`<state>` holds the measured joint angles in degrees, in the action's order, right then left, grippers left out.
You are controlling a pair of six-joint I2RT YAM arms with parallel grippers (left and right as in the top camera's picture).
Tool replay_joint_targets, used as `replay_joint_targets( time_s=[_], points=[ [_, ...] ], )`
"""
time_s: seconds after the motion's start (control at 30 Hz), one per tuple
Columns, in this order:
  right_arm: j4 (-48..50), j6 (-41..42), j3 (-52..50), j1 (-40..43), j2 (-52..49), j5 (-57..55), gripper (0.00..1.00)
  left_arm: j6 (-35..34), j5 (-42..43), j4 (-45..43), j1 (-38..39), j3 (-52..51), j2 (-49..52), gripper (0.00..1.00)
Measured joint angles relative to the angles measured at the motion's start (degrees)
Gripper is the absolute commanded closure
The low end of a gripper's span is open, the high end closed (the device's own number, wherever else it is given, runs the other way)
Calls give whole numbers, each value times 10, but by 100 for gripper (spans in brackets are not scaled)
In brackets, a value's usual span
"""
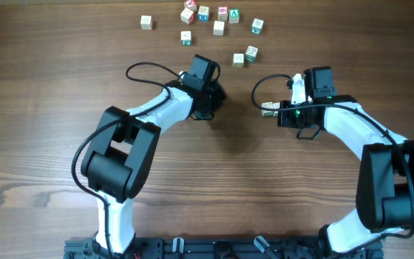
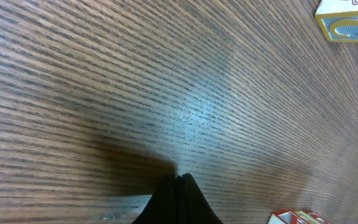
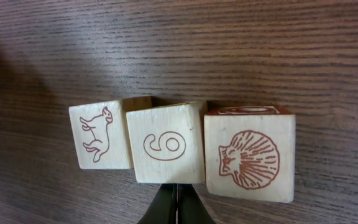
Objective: Form a horizontal line
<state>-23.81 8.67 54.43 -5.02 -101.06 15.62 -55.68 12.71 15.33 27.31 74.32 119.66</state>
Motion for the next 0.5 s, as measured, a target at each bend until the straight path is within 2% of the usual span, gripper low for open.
replay_joint_targets(
  time_s=[0.5],
  points=[
    [-3,0,0,0,0,0,96,0,0,-1,0,0,0,96]
  ],
)
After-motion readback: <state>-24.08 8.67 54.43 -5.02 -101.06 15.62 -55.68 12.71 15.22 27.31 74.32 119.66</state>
